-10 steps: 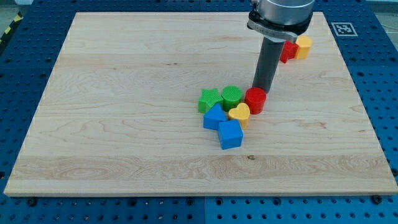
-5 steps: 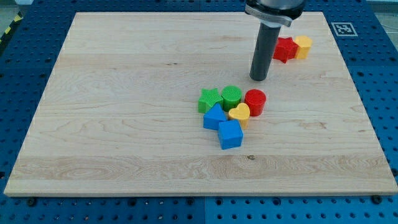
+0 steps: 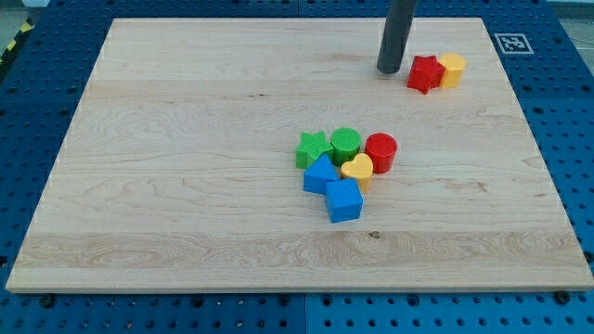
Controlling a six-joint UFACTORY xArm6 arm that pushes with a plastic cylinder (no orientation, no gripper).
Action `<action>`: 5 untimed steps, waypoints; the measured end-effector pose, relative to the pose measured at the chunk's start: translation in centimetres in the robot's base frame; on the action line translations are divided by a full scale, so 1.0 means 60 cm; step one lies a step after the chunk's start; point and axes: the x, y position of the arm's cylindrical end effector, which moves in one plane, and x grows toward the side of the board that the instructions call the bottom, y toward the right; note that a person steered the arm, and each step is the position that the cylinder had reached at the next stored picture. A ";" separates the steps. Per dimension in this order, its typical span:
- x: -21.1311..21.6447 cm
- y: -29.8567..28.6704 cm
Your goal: Slide the red star downwards of the board
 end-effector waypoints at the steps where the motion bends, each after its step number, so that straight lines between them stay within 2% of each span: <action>1: -0.044 0.001; 4: -0.053 0.057; 5: -0.032 0.073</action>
